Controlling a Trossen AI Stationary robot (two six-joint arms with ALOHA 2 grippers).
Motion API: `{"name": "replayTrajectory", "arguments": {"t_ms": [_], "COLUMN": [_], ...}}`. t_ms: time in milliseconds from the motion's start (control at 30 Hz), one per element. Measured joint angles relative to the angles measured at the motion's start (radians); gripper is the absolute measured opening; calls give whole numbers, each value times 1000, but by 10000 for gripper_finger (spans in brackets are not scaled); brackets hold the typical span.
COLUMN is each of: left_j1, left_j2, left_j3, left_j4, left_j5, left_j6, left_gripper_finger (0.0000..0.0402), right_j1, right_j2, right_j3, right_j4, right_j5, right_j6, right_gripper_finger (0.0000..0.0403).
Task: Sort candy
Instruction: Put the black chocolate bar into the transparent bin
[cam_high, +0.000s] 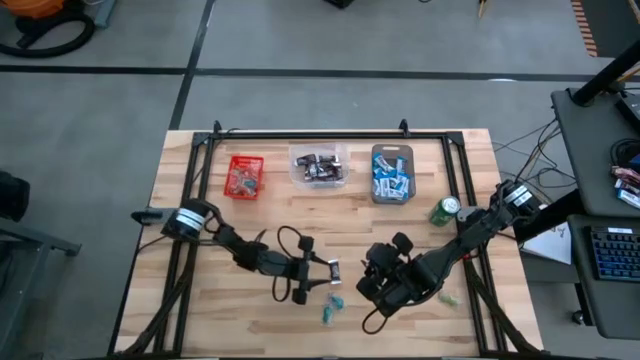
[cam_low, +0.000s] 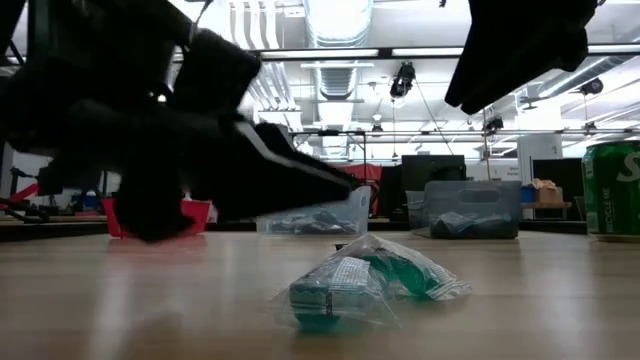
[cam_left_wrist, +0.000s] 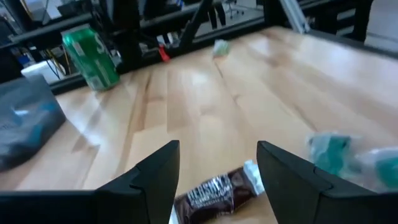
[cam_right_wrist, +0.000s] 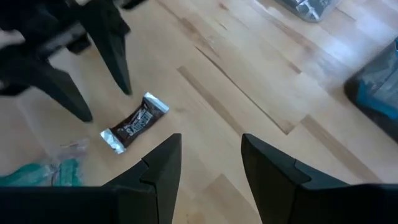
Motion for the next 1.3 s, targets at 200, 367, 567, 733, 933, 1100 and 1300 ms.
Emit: {"name": "replayTrajectory", "arguments": {"t_ms": [200,367,567,733,933,1100,1300], "left_j1": [18,56,80,80,80,80,81], "left_j2": [84,116,118,117,118,119,104], "left_j3": [48,61,51,37,32,26,14], "left_j4": [-3,2,-51,-55,-60,-59,-44], "left_j5": [0,2,3,3,0,4,49], "left_j6": [-9,-69,-132,-139,-141,-147,-142], "left_gripper_finger": [197,197,188,155,84,14,3], "right_j1": [3,3,3,3,3,4,4], "right_j2": [5,7,7,7,7,7,7], "right_j3": [0,0,0,0,0,0,0], "right_j4": [14,23,38,41,41,45,49], "right_j5": [7,7,7,8,19,32,34], "right_j6": [14,14,12,10,10,10,10], "right_gripper_finger": [156,156,159,155,159,158,156]}}
